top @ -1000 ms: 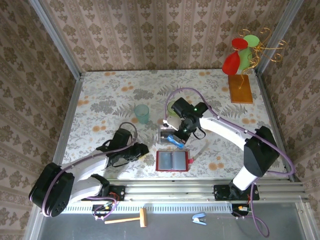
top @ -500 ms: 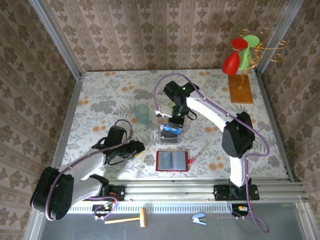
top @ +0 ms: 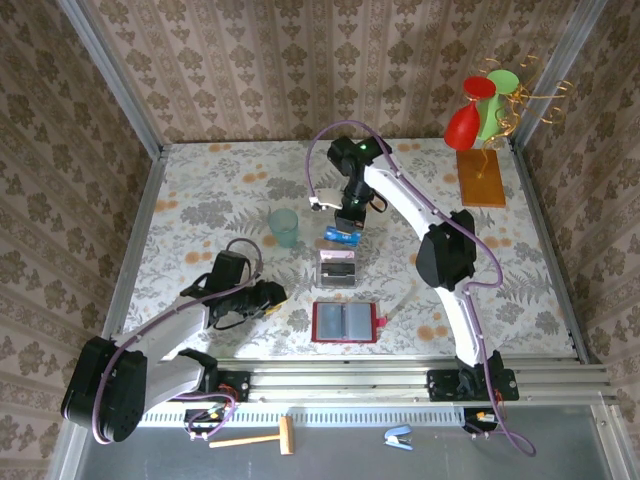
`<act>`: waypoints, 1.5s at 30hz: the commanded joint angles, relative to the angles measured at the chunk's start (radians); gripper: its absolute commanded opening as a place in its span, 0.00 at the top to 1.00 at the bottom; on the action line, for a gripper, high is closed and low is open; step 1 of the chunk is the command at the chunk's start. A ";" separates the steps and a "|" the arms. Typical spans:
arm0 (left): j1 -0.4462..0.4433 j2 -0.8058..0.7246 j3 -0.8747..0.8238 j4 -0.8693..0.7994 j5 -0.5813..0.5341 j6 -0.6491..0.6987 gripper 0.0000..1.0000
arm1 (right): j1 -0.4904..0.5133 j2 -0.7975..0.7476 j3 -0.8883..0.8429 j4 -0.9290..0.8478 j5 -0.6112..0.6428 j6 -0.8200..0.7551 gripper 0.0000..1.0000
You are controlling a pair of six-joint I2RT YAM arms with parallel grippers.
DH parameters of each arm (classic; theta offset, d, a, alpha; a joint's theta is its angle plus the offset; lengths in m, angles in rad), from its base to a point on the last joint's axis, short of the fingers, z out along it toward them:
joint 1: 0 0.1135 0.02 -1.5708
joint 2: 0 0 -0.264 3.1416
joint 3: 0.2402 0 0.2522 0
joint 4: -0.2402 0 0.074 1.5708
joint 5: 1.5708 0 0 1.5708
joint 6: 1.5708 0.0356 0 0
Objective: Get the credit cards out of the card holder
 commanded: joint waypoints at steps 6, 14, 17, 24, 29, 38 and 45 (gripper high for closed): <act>0.012 -0.012 0.022 -0.023 0.000 0.004 0.67 | -0.003 0.110 0.137 -0.131 -0.042 -0.054 1.00; 0.018 -0.028 -0.007 -0.010 -0.004 -0.014 0.67 | -0.002 0.164 0.141 -0.148 -0.056 -0.062 1.00; 0.023 -0.032 -0.009 -0.015 -0.005 -0.013 0.66 | 0.000 0.184 0.142 -0.156 -0.071 -0.064 1.00; 0.024 -0.050 -0.013 -0.028 -0.007 -0.020 0.66 | 0.001 0.187 0.148 -0.133 -0.069 -0.064 1.00; 0.027 -0.057 -0.009 -0.037 -0.010 -0.020 0.66 | 0.001 0.178 0.208 -0.146 -0.072 -0.076 1.00; 0.028 -0.056 -0.006 -0.040 -0.007 -0.019 0.66 | 0.001 0.164 0.223 -0.128 -0.074 -0.079 1.00; 0.029 -0.056 -0.009 -0.040 -0.009 -0.020 0.66 | 0.000 0.202 0.224 -0.116 -0.054 -0.076 1.00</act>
